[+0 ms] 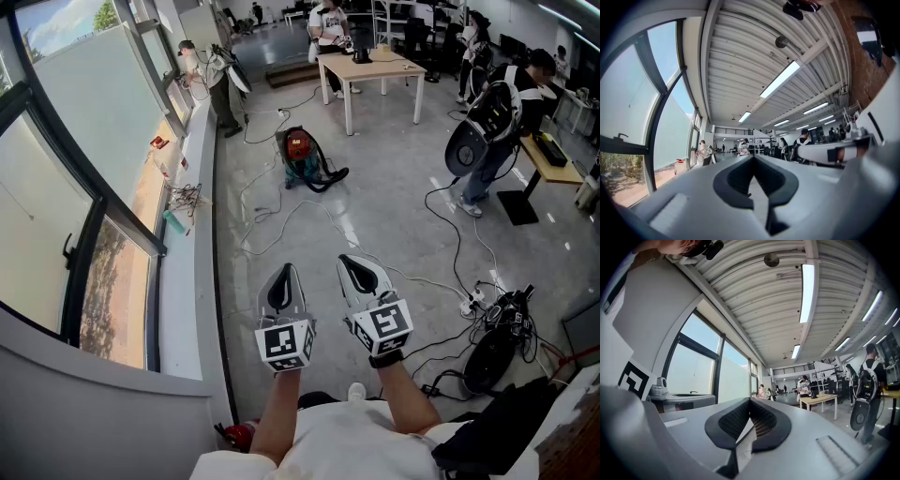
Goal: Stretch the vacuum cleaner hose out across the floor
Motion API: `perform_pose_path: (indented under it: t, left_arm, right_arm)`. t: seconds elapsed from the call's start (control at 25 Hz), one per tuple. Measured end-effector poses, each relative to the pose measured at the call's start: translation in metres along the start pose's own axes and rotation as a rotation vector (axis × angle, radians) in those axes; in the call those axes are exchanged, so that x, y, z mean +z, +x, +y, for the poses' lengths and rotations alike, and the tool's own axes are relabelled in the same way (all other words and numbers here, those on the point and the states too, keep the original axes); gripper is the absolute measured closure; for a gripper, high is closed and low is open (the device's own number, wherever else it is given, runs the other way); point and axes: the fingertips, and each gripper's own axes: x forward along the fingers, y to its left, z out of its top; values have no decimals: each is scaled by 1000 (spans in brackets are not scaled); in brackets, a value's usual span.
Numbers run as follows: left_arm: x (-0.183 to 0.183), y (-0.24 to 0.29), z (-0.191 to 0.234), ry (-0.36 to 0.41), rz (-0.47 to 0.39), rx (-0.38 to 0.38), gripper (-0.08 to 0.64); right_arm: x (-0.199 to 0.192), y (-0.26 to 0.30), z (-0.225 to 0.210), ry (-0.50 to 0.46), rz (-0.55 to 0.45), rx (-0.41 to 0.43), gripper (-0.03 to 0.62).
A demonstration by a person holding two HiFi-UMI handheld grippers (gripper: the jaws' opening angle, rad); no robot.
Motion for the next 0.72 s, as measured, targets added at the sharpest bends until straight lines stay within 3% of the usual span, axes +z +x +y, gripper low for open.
perform_pose_path:
  t: [0.4,0.56,0.72]
  left_arm:
    - [-47,84,-5,-39,82,-28,558]
    - [-65,134,6,-39,97,-43,558]
    - [-53,194,48,-66,54,-42,558]
  right_arm:
    - [-44,50,-44,25,86,21,594]
    - [-64,96,-67,26,137,4,594]
    - [-52,170,-77,-5,120,13,594]
